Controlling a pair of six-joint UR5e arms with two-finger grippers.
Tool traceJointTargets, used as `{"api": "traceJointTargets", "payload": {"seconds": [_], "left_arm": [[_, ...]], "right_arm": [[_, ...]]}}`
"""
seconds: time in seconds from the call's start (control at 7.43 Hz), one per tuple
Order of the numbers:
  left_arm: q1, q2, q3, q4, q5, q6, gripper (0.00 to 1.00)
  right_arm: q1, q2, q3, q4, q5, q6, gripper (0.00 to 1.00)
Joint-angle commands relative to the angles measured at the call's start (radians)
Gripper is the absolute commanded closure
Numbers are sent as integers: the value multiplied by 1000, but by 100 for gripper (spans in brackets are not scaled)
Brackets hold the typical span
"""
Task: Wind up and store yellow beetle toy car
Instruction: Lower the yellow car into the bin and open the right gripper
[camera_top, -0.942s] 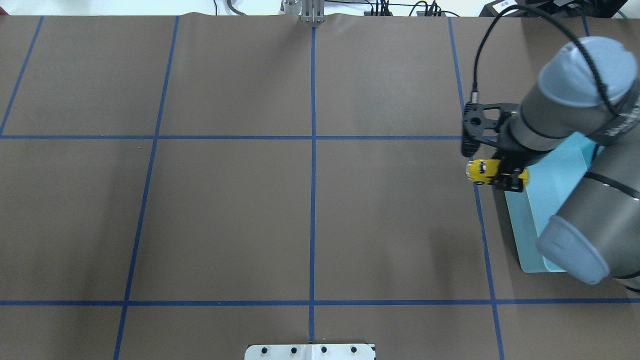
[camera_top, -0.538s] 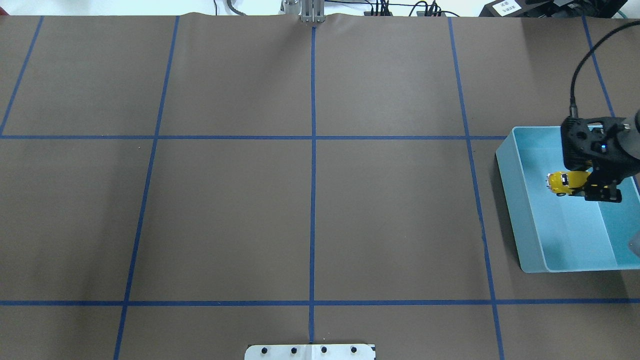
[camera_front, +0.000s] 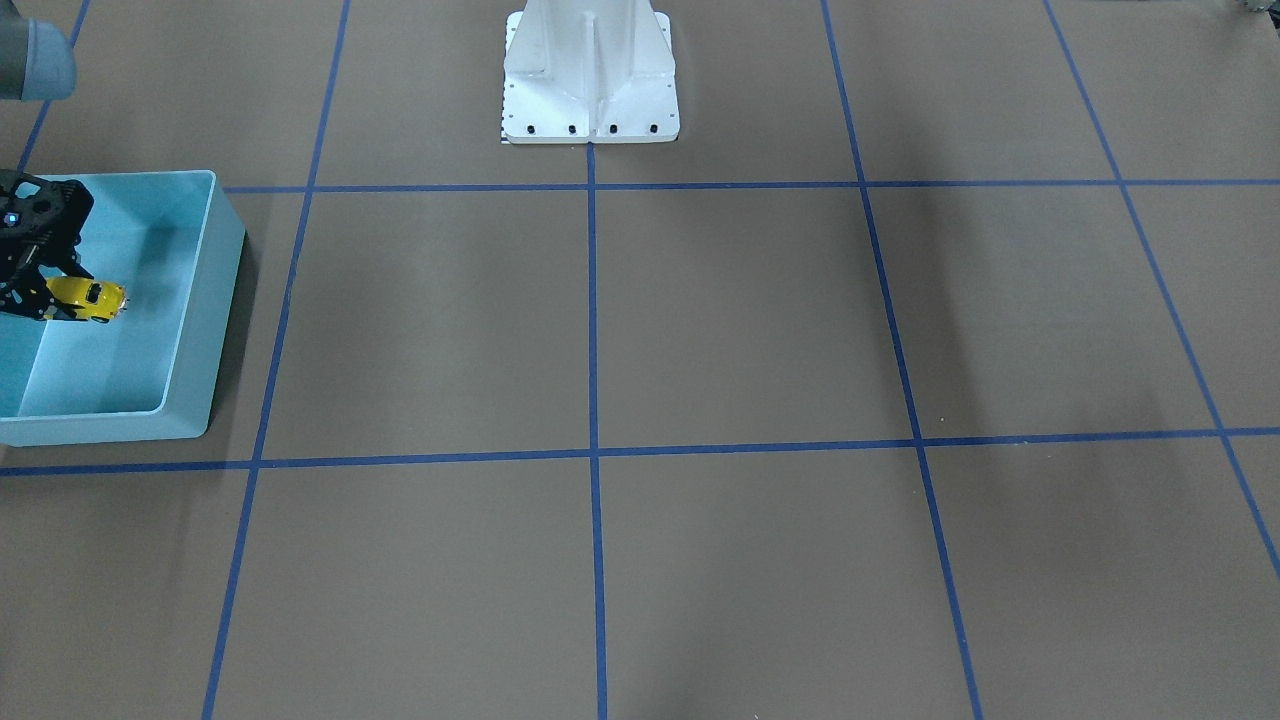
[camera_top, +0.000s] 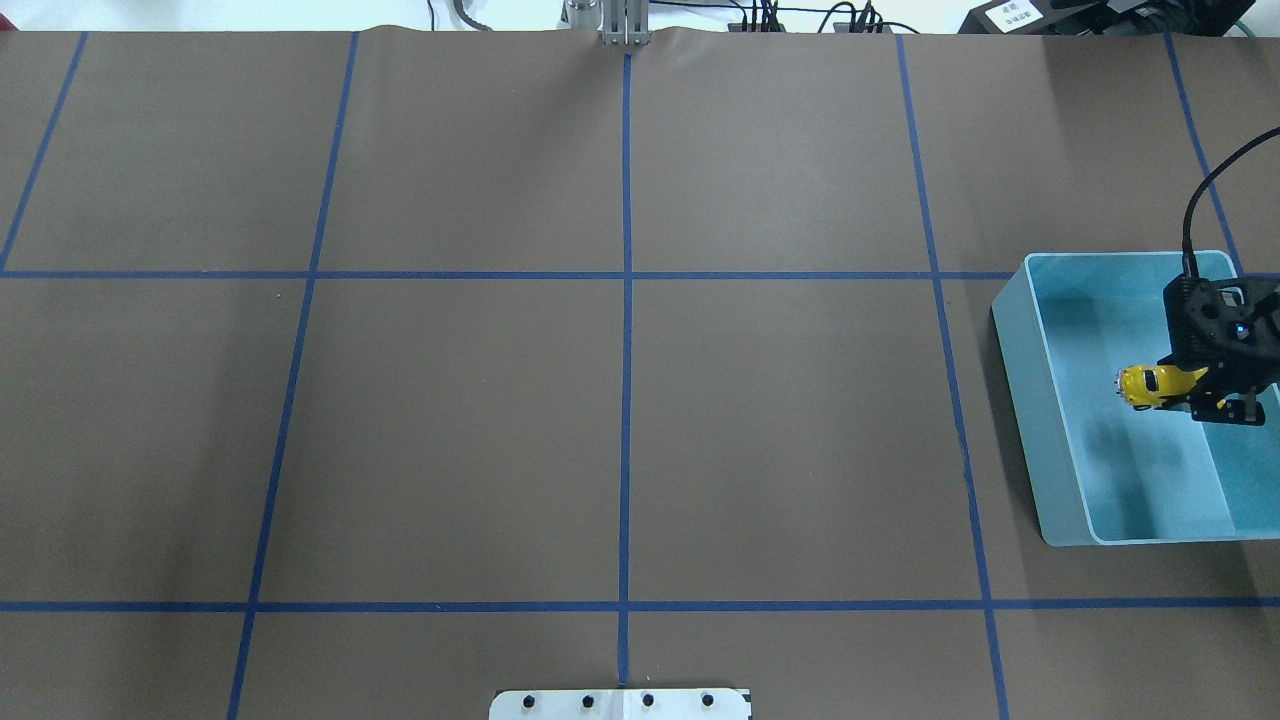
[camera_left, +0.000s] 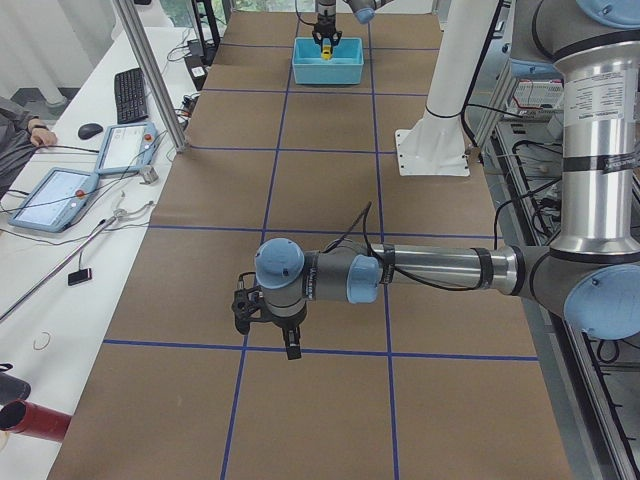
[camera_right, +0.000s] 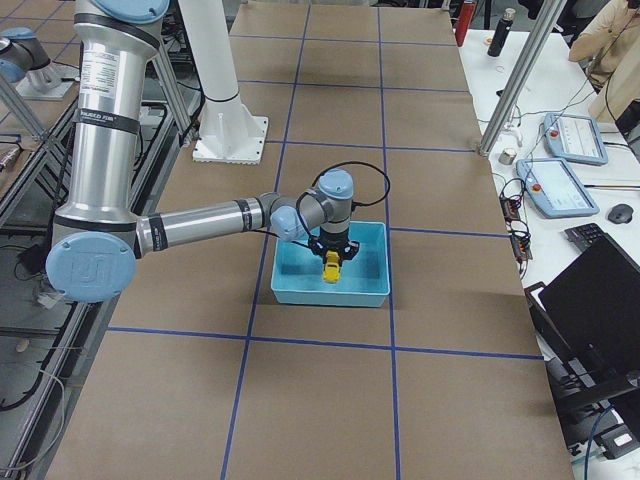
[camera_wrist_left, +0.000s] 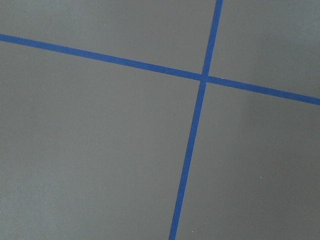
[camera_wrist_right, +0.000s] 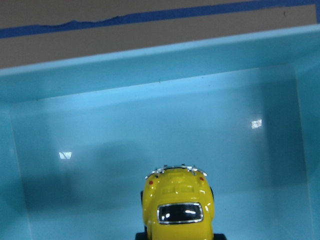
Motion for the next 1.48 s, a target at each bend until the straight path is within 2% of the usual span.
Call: {"api": "traceJointTargets", "payload": {"seconds": [0.0,0.54,0.67,0.81,1.08,1.21,1.35], "left_arm": [[1,-3,6,0,1,-1,0],[4,-23,38,0,1,-1,0],[4,-25,39,0,1,1,0],[4,-25,41,0,4,1,0],[4,-40,64,0,2,-1,0],[4,-69,99,0,1,-1,0],[4,-91,131,1,2,-1,0]], "right_arm": [[-8,2,-31,9,1,-1,100],[-29,3,-43,11,1,-4,100],[-29,3,-49,11,1,-4,55],[-31,3,-51,12,2,-4,1],[-29,11,-31,15,33,-1,0],[-28,14,5,14,60,-1,0],[25,11,57,-10,90,-2,0]]}}
